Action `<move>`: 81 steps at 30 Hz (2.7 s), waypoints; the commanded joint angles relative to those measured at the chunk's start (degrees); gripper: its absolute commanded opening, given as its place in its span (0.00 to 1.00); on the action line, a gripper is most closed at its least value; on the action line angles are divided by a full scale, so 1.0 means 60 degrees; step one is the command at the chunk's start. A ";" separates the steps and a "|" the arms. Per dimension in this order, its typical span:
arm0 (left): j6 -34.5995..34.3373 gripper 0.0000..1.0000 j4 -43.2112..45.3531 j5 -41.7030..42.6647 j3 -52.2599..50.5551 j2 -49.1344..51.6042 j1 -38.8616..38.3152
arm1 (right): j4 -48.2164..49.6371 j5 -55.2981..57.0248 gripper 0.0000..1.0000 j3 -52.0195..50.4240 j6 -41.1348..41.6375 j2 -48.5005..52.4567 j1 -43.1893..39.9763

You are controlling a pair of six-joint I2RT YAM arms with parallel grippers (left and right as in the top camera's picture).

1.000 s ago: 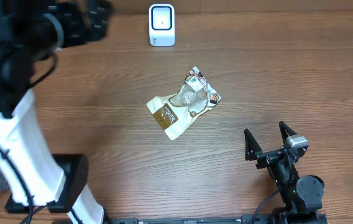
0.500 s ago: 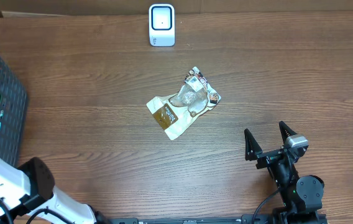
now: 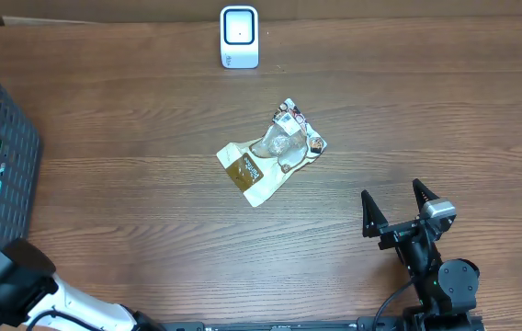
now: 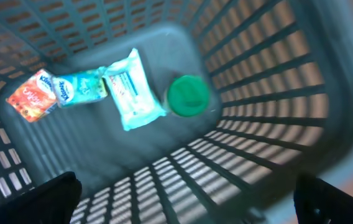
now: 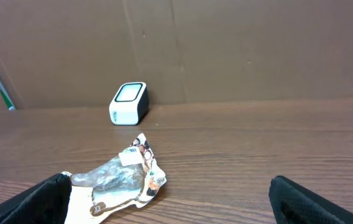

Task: Scan the item barcode
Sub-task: 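Reach into the basket and grasp the green-lidded jar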

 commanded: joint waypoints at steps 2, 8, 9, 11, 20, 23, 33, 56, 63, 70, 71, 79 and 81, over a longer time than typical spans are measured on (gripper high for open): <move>0.1490 0.98 0.0131 -0.0237 -0.0368 0.1155 -0.0036 | 0.0044 0.0018 1.00 -0.0102 0.0033 -0.0102 0.0051; 0.1734 0.96 0.0244 -0.0310 -0.0368 0.2299 -0.0102 | 0.0044 0.0018 1.00 -0.0102 0.0033 -0.0102 0.0051; 0.1821 0.96 0.0299 -0.0310 -0.0368 0.2463 -0.0106 | 0.0044 0.0018 1.00 -0.0102 0.0033 -0.0102 0.0051; 0.1989 0.95 0.0408 -0.0306 -0.0368 0.2754 -0.0113 | 0.0044 0.0018 1.00 -0.0102 0.0033 -0.0102 0.0051; 0.2382 0.94 0.1111 -0.0306 -0.0368 0.3668 -0.0466 | 0.0044 0.0018 1.00 -0.0102 0.0033 -0.0102 0.0051; 0.2506 0.94 0.1519 -0.0306 -0.0368 0.3752 -0.0634 | 0.0044 0.0018 1.00 -0.0102 0.0033 -0.0102 0.0051; 0.2830 0.97 0.2357 -0.0346 -0.0379 0.4000 -0.0929 | 0.0044 0.0018 1.00 -0.0102 0.0033 -0.0102 0.0051; 0.2743 0.56 0.2007 -0.0277 -0.0386 0.4881 -0.0973 | 0.0044 0.0018 1.00 -0.0102 0.0033 -0.0102 0.0051; 0.2594 0.45 0.1774 -0.0302 -0.0382 0.4874 -0.0965 | 0.0044 0.0018 1.00 -0.0102 0.0033 -0.0102 0.0051; 0.1770 0.41 0.0987 -0.0273 0.0222 0.4849 -0.0958 | 0.0044 0.0018 1.00 -0.0102 0.0033 -0.0102 0.0051; 0.1577 0.43 0.0787 -0.0273 0.0459 0.4849 -0.0958 | 0.0044 0.0018 1.00 -0.0102 0.0033 -0.0102 0.0051; 0.0652 0.45 -0.1202 -0.0273 0.3381 0.4816 -0.0958 | 0.0044 0.0018 1.00 -0.0102 0.0033 -0.0102 0.0051; 0.0517 0.44 -0.1625 -0.0270 0.4200 0.4798 -0.0958 | 0.0044 0.0018 1.00 -0.0102 0.0033 -0.0102 0.0051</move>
